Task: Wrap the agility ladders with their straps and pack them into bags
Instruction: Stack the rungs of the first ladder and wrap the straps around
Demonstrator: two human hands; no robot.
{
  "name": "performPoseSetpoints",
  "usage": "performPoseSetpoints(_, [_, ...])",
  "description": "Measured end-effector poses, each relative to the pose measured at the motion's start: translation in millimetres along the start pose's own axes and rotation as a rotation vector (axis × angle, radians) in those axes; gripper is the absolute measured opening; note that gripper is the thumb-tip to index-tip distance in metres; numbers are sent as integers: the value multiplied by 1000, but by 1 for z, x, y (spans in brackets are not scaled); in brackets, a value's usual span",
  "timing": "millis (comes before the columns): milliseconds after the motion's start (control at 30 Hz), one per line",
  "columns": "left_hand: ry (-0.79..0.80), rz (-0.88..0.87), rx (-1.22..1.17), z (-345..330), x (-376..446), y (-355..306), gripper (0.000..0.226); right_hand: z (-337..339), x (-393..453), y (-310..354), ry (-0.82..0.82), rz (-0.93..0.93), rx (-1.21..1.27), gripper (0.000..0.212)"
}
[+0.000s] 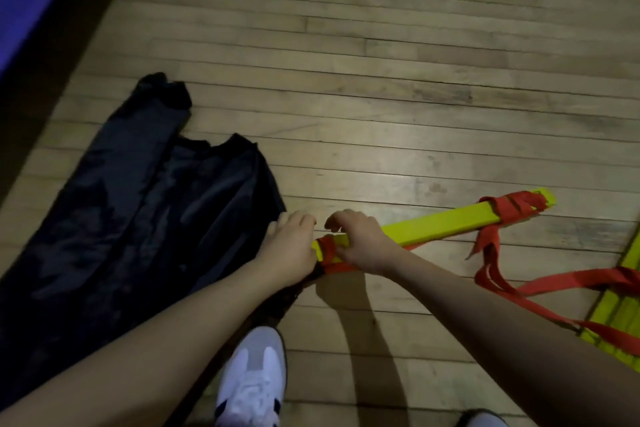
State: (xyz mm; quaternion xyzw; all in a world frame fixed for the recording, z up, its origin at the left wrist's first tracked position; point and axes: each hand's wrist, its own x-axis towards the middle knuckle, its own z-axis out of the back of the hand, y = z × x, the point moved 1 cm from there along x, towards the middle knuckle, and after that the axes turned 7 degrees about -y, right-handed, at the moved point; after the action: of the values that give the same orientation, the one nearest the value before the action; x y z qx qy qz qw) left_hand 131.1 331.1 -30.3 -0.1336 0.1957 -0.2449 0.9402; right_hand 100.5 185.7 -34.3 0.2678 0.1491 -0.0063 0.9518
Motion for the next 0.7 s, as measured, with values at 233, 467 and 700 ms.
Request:
performPoseSetpoints(233, [31, -106, 181, -2, -22, 39, 33, -24, 5, 14, 151, 177, -411, 56])
performPoseSetpoints(467, [-103, -293, -49, 14, -23, 39, 23, -23, 15, 15, 151, 296, -638, 45])
performPoseSetpoints(700, [-367, -316, 160, 26, -24, 52, 29, -10, 28, 17, 69, 106, -480, 57])
